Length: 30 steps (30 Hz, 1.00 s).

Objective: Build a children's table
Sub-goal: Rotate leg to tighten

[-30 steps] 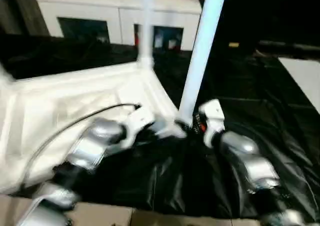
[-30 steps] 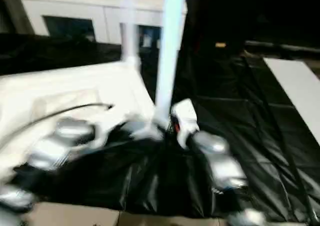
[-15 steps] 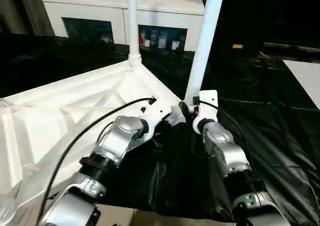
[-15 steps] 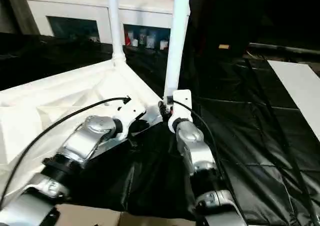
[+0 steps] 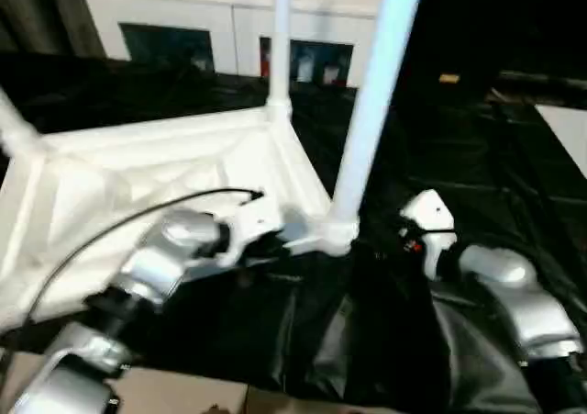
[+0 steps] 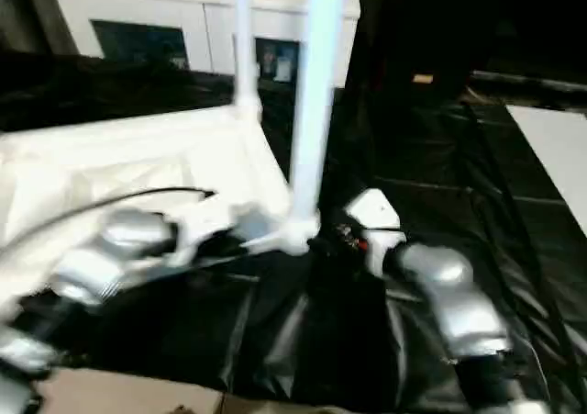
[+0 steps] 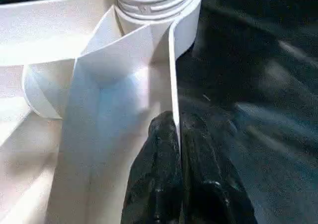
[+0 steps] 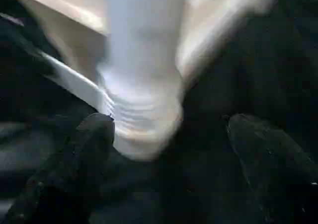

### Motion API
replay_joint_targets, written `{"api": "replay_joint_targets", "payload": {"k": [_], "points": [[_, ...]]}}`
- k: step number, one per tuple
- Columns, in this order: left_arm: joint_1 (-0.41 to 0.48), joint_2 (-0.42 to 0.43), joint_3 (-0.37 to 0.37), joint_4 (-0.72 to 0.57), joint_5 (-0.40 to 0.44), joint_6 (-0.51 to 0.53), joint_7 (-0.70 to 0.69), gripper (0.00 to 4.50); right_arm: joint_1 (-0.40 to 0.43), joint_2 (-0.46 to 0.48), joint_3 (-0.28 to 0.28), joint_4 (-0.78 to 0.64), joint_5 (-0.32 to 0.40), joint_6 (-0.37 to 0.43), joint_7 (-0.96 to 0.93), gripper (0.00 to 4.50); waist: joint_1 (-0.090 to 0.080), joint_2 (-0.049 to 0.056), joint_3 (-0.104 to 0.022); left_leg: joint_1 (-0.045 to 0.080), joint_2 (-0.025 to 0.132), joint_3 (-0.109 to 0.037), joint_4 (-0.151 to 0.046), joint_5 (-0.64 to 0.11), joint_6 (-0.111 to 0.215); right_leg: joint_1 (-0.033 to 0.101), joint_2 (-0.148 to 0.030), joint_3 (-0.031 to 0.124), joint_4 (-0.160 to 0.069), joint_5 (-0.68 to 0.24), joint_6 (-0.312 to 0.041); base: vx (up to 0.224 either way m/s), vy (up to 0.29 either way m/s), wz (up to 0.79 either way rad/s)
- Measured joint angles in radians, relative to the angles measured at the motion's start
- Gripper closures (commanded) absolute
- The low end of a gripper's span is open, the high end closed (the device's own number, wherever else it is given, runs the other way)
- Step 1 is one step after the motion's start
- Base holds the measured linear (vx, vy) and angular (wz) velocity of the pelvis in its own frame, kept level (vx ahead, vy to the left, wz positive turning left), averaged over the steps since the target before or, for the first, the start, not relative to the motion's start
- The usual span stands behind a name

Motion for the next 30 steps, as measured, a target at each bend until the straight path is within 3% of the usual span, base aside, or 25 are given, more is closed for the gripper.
{"api": "replay_joint_targets", "payload": {"k": [8, 15, 25, 30], "points": [[0.006, 0.029, -0.032, -0.024, -0.029, -0.026, -0.104, 4.5, 0.015, -0.04, 0.058, -0.051, 0.027, 0.005, 0.13, 0.51, 0.01, 0.0, 0.0, 0.0, 0.0, 0.0, 0.002, 0.0, 0.0, 0.0, -0.001, 0.0, 0.0, 0.0, 0.0, 0.0, 0.0, 0.0], [0.006, 0.031, -0.03, -0.024, -0.027, -0.027, -0.107, 4.5, -0.012, -0.015, 0.082, -0.012, -0.02, -0.029, 0.107, 1.15, 0.008, -0.003, -0.001, 0.0, 0.0, 0.0, 0.002, 0.0, 0.0, 0.0, -0.001, 0.0, 0.001, 0.0, 0.0, 0.0, 0.0, 0.0], [0.008, 0.036, -0.03, -0.029, -0.029, -0.026, -0.112, 4.5, -0.023, -0.013, 0.08, 0.005, -0.02, -0.036, 0.114, 1.98, 0.007, -0.004, -0.001, 0.0, 0.0, 0.001, 0.002, 0.0, 0.0, 0.0, -0.001, 0.0, 0.001, 0.0, 0.0, 0.0, 0.0, 0.0], [0.01, 0.038, -0.031, -0.029, -0.027, -0.025, -0.111, 4.5, -0.023, -0.011, 0.086, 0.009, -0.027, -0.041, 0.114, 2.02, 0.006, -0.004, -0.001, 0.001, 0.0, 0.001, 0.002, 0.0, 0.0, 0.0, -0.001, 0.0, 0.001, 0.0, 0.0, 0.0, 0.0, 0.0]]}}
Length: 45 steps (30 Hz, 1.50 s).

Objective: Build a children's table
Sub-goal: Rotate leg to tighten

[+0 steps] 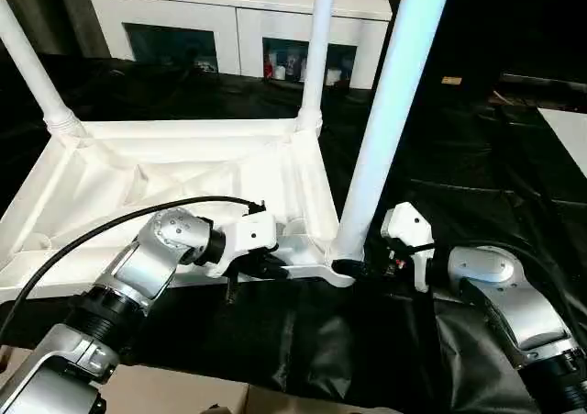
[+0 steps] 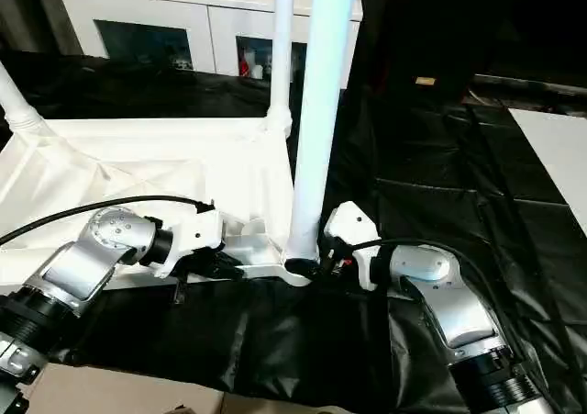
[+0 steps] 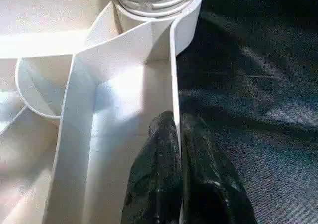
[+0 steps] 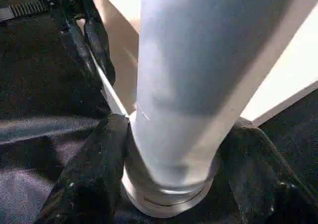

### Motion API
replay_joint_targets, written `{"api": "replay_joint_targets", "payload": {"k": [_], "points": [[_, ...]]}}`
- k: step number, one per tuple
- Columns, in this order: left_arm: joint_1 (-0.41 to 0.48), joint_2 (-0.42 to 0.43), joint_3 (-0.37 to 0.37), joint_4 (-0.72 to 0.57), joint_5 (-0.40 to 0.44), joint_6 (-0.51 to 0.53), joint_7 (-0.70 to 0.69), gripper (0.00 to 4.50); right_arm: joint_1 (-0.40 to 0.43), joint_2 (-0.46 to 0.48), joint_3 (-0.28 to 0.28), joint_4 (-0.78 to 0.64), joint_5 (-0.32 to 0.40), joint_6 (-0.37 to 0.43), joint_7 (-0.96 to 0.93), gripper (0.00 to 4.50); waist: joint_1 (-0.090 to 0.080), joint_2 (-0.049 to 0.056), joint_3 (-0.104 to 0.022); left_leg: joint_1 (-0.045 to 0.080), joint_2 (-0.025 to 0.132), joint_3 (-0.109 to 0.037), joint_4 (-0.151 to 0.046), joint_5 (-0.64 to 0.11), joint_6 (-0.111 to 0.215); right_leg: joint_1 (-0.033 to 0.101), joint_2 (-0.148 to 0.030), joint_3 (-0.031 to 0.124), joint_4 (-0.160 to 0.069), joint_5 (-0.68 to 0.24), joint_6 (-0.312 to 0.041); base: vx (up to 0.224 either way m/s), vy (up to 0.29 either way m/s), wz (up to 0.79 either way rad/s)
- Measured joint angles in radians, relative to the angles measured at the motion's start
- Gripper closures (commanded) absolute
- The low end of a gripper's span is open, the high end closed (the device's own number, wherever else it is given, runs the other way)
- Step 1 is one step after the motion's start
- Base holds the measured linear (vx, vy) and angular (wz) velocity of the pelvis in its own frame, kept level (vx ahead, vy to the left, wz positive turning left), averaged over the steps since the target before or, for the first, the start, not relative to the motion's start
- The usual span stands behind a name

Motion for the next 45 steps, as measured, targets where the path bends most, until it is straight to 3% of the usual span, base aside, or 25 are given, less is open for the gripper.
{"api": "replay_joint_targets", "payload": {"k": [3, 5, 9, 12, 19, 22, 24, 29, 35, 39, 45], "points": [[0.001, -0.014, 0.005, 0.005, 0.012, 0.018, 0.042, 4.5, -0.008, 0.045, -0.002, 0.039, -0.024, -0.009, -0.055, 2.03, -0.004, -0.002, -0.001, 0.001, 0.0, 0.0, 0.0, 0.0, 0.0, 0.004, 0.0, 0.0, 0.0, 0.0, 0.0, 0.0, 0.0, 0.0], [-0.003, -0.05, 0.029, 0.026, 0.029, 0.055, 0.108, 4.5, -0.025, 0.105, -0.011, 0.087, -0.046, -0.004, -0.154, 2.03, -0.009, -0.002, -0.002, 0.01, 0.0, 0.0, 0.0, 0.0, 0.0, 0.009, 0.0, 0.001, 0.001, 0.0, -0.001, 0.0, 0.0, 0.0], [-0.036, -0.181, 0.078, 0.098, 0.049, 0.171, 0.302, 4.5, -0.1, 0.307, -0.097, 0.22, -0.08, 0.061, -0.489, 2.05, -0.031, -0.006, -0.004, 0.013, -0.002, 0.0, 0.003, 0.001, -0.002, 0.01, -0.001, 0.002, 0.0, -0.002, 0.004, 0.0, 0.0, 0.0], [-0.065, -0.279, 0.092, 0.152, 0.051, 0.22, 0.421, 4.5, -0.164, 0.411, -0.149, 0.301, -0.098, 0.093, -0.71, 2.05, -0.038, -0.01, -0.006, 0.014, -0.003, 0.0, 0.004, 0.001, -0.002, 0.008, -0.001, 0.002, -0.001, -0.003, 0.004, 0.0, 0.0, 0.0], [-0.113, -0.384, 0.105, 0.237, 0.088, 0.242, 0.588, 4.5, -0.279, 0.507, -0.201, 0.46, -0.137, 0.063, -0.937, 2.05, -0.033, -0.011, -0.008, 0.013, -0.004, -0.001, 0.003, 0.001, -0.002, 0.008, -0.001, 0.002, -0.001, -0.002, 0.004, 0.0, 0.0, 0.0], [-0.116, -0.385, 0.102, 0.236, 0.096, 0.237, 0.591, 4.5, -0.269, 0.507, -0.221, 0.468, -0.135, 0.016, -0.908, 1.37, -0.032, -0.01, -0.007, 0.012, -0.004, -0.001, 0.003, 0.001, -0.002, 0.008, -0.001, 0.003, -0.001, -0.002, 0.004, 0.0, 0.0, 0.0], [-0.119, -0.369, 0.101, 0.236, 0.097, 0.232, 0.59, 4.5, -0.247, 0.51, -0.222, 0.439, -0.124, 0.006, -0.877, 1.35, -0.031, -0.011, -0.007, 0.012, -0.004, -0.001, 0.002, 0.001, -0.002, 0.007, -0.001, 0.003, -0.001, 0.0, 0.005, 0.0, 0.0, 0.0], [-0.121, -0.345, 0.1, 0.228, 0.097, 0.214, 0.576, 4.5, -0.201, 0.475, -0.199, 0.375, -0.106, 0.012, -0.807, 0.86, -0.03, -0.009, -0.005, 0.009, -0.004, -0.001, -0.001, 0.001, -0.002, 0.003, -0.001, 0.002, -0.001, 0.005, 0.0, 0.0, 0.0, 0.0], [-0.101, -0.276, 0.08, 0.183, 0.09, 0.155, 0.462, 4.5, -0.09, 0.282, -0.147, 0.218, -0.084, 0.039, -0.54, 0.86, -0.025, -0.002, 0.0, 0.005, -0.003, -0.001, -0.006, 0.001, -0.001, 0.0, 0.0, 0.001, -0.005, 0.004, 0.001, 0.0, 0.0, 0.0], [-0.078, -0.179, 0.055, 0.143, 0.07, 0.092, 0.317, 4.5, -0.033, 0.113, -0.138, 0.127, -0.039, 0.021, -0.295, 0.86, -0.024, 0.002, 0.002, 0.002, -0.002, -0.001, -0.007, 0.001, -0.001, -0.001, 0.001, 0.001, -0.005, 0.004, 0.001, 0.0, 0.0, 0.0], [-0.039, -0.054, -0.003, 0.047, 0.042, 0.007, 0.089, 4.5, 0.009, 0.024, -0.087, 0.028, 0.021, 0.022, -0.101, 0.86, -0.009, 0.005, 0.003, 0.002, 0.0, -0.001, -0.007, 0.001, -0.002, -0.002, 0.001, 0.0, -0.007, 0.004, 0.001, 0.0, 0.0, 0.0]]}}
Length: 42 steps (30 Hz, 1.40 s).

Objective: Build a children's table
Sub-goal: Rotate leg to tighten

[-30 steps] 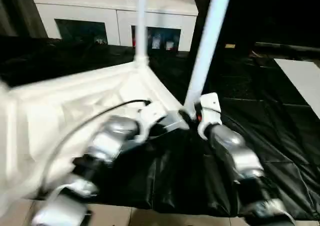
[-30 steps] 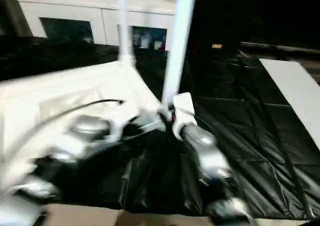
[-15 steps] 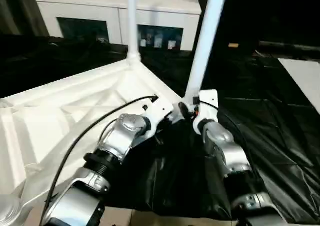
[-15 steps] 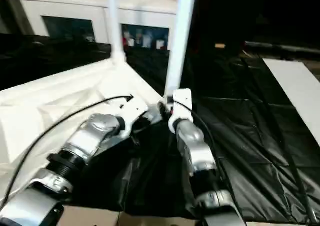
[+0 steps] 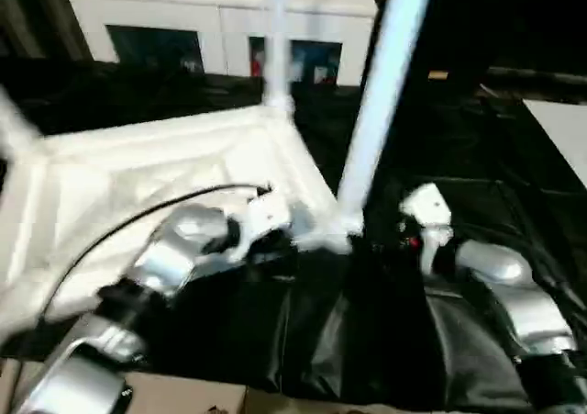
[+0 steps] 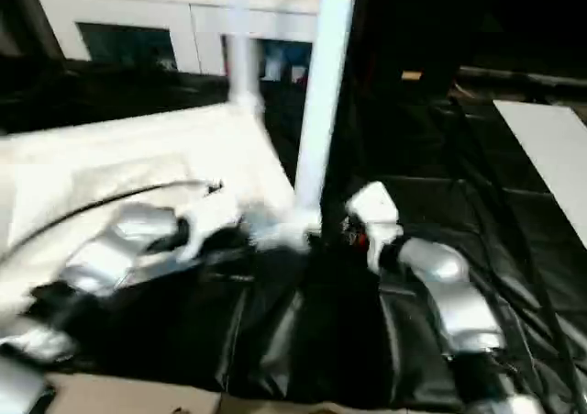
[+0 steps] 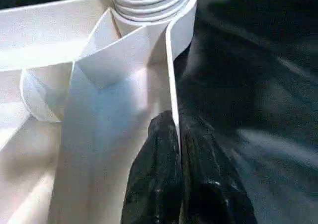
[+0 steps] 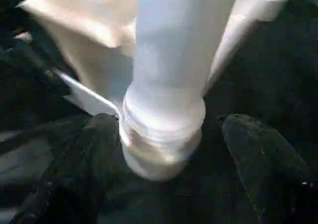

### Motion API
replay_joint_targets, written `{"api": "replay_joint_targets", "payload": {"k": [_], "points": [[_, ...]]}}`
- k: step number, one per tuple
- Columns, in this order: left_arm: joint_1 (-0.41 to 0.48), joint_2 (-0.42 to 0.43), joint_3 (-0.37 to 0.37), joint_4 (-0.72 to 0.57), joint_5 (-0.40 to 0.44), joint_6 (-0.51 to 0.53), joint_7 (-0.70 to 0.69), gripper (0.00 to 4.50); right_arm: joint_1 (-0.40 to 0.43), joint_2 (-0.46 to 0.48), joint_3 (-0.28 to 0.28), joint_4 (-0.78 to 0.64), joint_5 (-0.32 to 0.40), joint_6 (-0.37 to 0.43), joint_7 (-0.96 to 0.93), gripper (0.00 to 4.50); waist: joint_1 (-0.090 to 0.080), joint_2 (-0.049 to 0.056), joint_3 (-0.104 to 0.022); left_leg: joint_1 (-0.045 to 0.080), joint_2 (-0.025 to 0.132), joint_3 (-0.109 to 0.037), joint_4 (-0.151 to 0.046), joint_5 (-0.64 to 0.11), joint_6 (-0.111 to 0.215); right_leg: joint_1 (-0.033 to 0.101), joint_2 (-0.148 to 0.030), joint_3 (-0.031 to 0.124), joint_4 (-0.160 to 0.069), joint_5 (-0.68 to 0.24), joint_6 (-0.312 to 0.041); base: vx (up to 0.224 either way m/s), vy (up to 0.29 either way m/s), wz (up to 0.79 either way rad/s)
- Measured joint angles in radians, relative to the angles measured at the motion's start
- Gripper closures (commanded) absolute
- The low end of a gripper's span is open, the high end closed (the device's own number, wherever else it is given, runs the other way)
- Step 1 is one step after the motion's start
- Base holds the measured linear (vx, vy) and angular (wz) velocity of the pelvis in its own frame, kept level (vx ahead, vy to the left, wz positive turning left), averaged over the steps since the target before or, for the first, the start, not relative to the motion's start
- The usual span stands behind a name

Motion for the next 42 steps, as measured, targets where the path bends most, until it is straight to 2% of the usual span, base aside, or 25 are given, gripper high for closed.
{"api": "replay_joint_targets", "payload": {"k": [3, 7, 9, 12, 14, 18, 24, 29, 32, 34, 37, 39, 42], "points": [[0.021, 0.063, -0.011, -0.055, -0.025, 0.001, -0.104, 4.5, 0.026, -0.029, 0.038, -0.059, 0.015, 0.008, 0.092, 0.86, 0.006, 0.0, 0.0, -0.001, 0.0, 0.0, 0.0, -0.001, 0.001, 0.0, 0.0, 0.0, -0.002, 0.0, 0.0, 0.0, 0.0, 0.0], [0.024, 0.09, -0.018, -0.079, -0.025, 0.001, -0.15, 4.5, 0.027, -0.028, 0.069, -0.07, 0.011, 0.003, 0.129, 0.86, 0.005, 0.0, 0.0, -0.001, 0.0, 0.001, 0.001, -0.001, 0.001, 0.0, -0.001, 0.0, -0.002, 0.0, -0.001, 0.0, 0.0, 0.0], [0.025, 0.093, -0.018, -0.079, -0.024, 0.0, -0.149, 4.5, 0.024, -0.024, 0.08, -0.059, 0.001, -0.006, 0.128, 1.21, 0.004, -0.001, 0.0, -0.001, 0.0, 0.001, 0.001, -0.001, 0.001, 0.0, -0.001, 0.0, -0.002, 0.0, -0.001, 0.0, 0.0, 0.0], [0.027, 0.095, -0.017, -0.081, -0.024, -0.001, -0.148, 4.5, 0.02, -0.019, 0.095, -0.044, -0.002, -0.011, 0.129, 1.34, 0.004, -0.001, -0.001, 0.0, 0.0, 0.001, 0.001, -0.001, 0.001, 0.0, -0.001, 0.0, -0.001, 0.0, -0.001, 0.0, 0.0, 0.0], [0.029, 0.097, -0.017, -0.085, -0.024, 0.001, -0.147, 4.5, 0.017, -0.018, 0.095, -0.039, -0.001, -0.01, 0.135, 1.58, 0.003, -0.001, -0.001, -0.001, 0.0, 0.001, 0.001, -0.001, 0.001, 0.0, -0.001, 0.0, -0.001, 0.0, -0.001, 0.0, 0.0, 0.0], [0.031, 0.098, -0.016, -0.09, -0.024, 0.001, -0.148, 4.5, 0.011, -0.018, 0.095, -0.037, -0.002, -0.008, 0.146, 1.78, 0.003, -0.003, -0.001, -0.001, 0.0, 0.001, 0.001, -0.001, 0.001, 0.0, -0.001, 0.0, -0.001, 0.0, -0.001, 0.0, 0.0, 0.0], [0.033, 0.103, -0.012, -0.09, -0.023, 0.002, -0.148, 4.5, 0.007, 0.0, 0.093, -0.026, 0.001, -0.003, 0.136, 1.86, 0.001, -0.004, -0.001, 0.0, 0.0, 0.001, 0.002, -0.001, 0.001, 0.0, 0.0, 0.0, 0.001, 0.0, -0.001, 0.0, 0.0, 0.0], [0.035, 0.099, -0.01, -0.085, -0.013, 0.005, -0.13, 4.5, 0.008, 0.024, 0.089, -0.016, 0.0, 0.016, 0.105, 1.87, 0.0, -0.005, -0.002, 0.006, 0.0, 0.001, 0.004, 0.0, 0.0, 0.003, 0.0, 0.001, 0.005, 0.0, -0.001, 0.0, 0.0, 0.0], [0.03, 0.036, 0.021, -0.036, 0.009, 0.048, -0.026, 4.5, -0.015, 0.125, 0.059, 0.058, -0.035, 0.028, -0.045, 1.87, -0.007, -0.007, -0.003, 0.012, 0.0, 0.002, 0.004, 0.0, -0.001, 0.009, 0.0, 0.002, 0.008, -0.002, 0.003, 0.0, 0.0, 0.0], [0.008, -0.034, 0.043, 0.006, 0.034, 0.106, 0.091, 4.5, -0.061, 0.239, 0.019, 0.133, -0.069, 0.051, -0.246, 1.88, -0.023, -0.007, -0.004, 0.013, -0.001, 0.001, 0.006, 0.001, -0.002, 0.007, -0.001, 0.002, 0.007, -0.002, 0.004, -0.027, 0.004, -0.05], [-0.028, -0.18, 0.078, 0.078, 0.044, 0.205, 0.268, 4.5, -0.137, 0.379, -0.044, 0.249, -0.114, 0.067, -0.551, 1.88, -0.032, -0.007, -0.004, 0.013, -0.004, 0.0, 0.007, 0.002, -0.003, 0.007, -0.003, 0.002, 0.005, -0.003, 0.004, 0.0, 0.0, 0.0], [-0.047, -0.255, 0.088, 0.115, 0.045, 0.233, 0.363, 4.5, -0.189, 0.417, -0.065, 0.315, -0.137, 0.068, -0.681, 1.88, -0.031, -0.009, -0.006, 0.013, -0.005, -0.001, 0.008, 0.002, -0.003, 0.005, -0.003, 0.003, 0.003, -0.003, 0.004, 0.0, 0.0, 0.0], [-0.056, -0.297, 0.091, 0.145, 0.045, 0.234, 0.431, 4.5, -0.224, 0.437, -0.075, 0.375, -0.154, 0.043, -0.756, 1.88, -0.027, -0.009, -0.008, 0.013, -0.005, -0.001, 0.008, 0.002, -0.003, 0.006, -0.003, 0.003, 0.003, -0.002, 0.004, 0.0, 0.0, 0.0]]}}
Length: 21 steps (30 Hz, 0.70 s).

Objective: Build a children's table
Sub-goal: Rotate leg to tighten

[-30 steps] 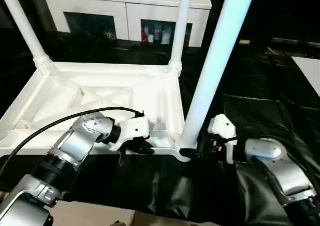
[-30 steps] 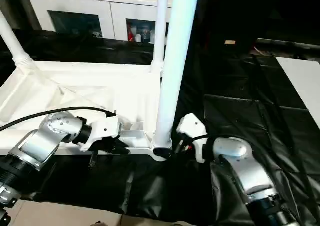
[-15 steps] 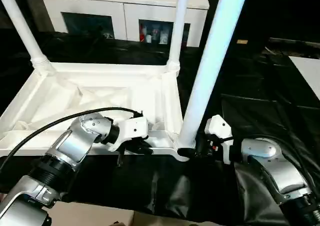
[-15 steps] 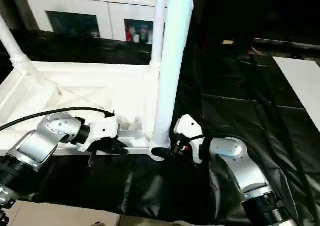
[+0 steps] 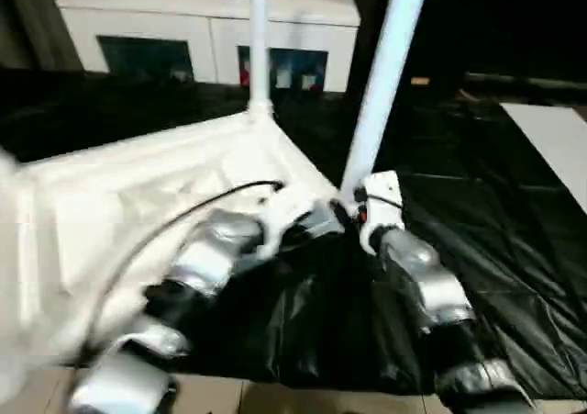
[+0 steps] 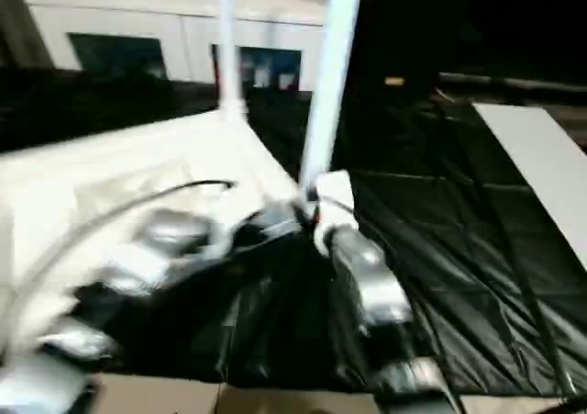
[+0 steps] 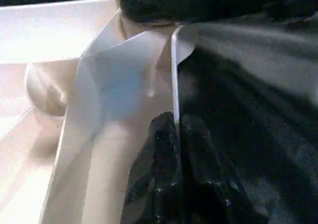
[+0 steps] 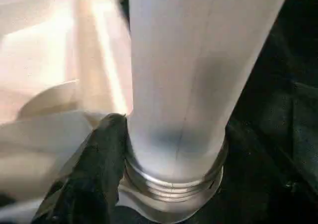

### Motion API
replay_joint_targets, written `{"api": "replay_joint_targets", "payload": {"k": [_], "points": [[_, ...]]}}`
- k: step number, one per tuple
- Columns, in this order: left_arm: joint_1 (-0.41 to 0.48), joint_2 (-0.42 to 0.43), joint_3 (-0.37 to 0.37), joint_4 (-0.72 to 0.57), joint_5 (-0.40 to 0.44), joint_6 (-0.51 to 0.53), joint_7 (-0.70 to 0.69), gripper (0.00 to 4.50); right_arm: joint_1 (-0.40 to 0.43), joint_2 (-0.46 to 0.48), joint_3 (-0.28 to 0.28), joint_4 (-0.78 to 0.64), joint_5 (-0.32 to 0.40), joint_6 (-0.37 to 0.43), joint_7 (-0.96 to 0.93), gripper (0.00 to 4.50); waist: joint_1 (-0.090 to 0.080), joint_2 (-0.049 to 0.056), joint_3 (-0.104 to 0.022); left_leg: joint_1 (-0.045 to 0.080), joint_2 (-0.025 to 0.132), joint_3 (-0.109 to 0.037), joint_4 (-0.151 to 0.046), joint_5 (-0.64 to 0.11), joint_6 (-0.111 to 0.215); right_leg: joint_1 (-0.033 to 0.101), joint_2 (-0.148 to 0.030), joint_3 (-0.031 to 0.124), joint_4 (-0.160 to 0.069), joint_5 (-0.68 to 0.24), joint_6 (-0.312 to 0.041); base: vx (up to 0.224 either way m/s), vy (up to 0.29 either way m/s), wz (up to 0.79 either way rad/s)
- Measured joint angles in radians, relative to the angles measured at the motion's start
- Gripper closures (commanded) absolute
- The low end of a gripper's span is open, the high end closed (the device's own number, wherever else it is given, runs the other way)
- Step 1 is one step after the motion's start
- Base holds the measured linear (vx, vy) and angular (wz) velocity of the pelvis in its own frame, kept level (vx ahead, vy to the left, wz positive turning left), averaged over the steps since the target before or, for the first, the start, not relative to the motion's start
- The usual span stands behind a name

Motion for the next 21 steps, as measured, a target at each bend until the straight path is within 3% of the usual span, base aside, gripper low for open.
{"api": "replay_joint_targets", "payload": {"k": [4, 7, 13, 17, 21], "points": [[-0.006, -0.001, -0.003, 0.019, 0.014, -0.035, 0.015, 4.5, -0.02, 0.001, -0.005, 0.041, -0.008, -0.04, 0.007, 1.88, 0.003, 0.001, 0.0, -0.001, 0.0, -0.001, -0.001, 0.0, 0.0, -0.001, 0.0, 0.0, 0.001, 0.001, 0.0, 0.0, 0.0, 0.0], [-0.006, 0.012, -0.013, 0.009, 0.019, -0.044, -0.001, 4.5, 0.004, 0.004, -0.024, 0.018, -0.006, -0.059, 0.037, 1.19, 0.005, 0.001, 0.0, -0.002, 0.0, -0.001, -0.002, 0.0, 0.0, -0.002, 0.001, 0.0, 0.001, 0.001, 0.0, 0.0, 0.0, 0.0], [-0.001, 0.068, -0.02, -0.018, 0.02, -0.073, -0.047, 4.5, 0.07, -0.03, -0.004, -0.094, 0.019, -0.054, 0.142, 0.73, 0.005, 0.001, 0.002, -0.006, 0.001, -0.001, -0.005, 0.0, 0.0, -0.005, 0.002, -0.001, 0.002, 0.005, -0.006, 0.0, 0.0, 0.0], [0.008, 0.134, -0.032, -0.038, 0.018, -0.14, -0.122, 4.5, 0.119, -0.153, 0.051, -0.21, 0.061, -0.014, 0.31, 0.31, 0.007, 0.002, 0.003, -0.01, 0.002, -0.001, -0.01, 0.0, 0.0, -0.008, 0.002, -0.002, 0.0, 0.005, -0.006, 0.0, 0.0, 0.0], [0.041, 0.222, -0.034, -0.089, -0.015, -0.184, -0.265, 4.5, 0.184, -0.35, 0.088, -0.338, 0.099, -0.014, 0.572, 0.31, 0.016, 0.005, 0.004, -0.011, 0.003, 0.0, -0.011, -0.002, 0.003, -0.009, 0.003, -0.002, -0.001, 0.003, -0.007, 0.0, 0.0, 0.0]]}}
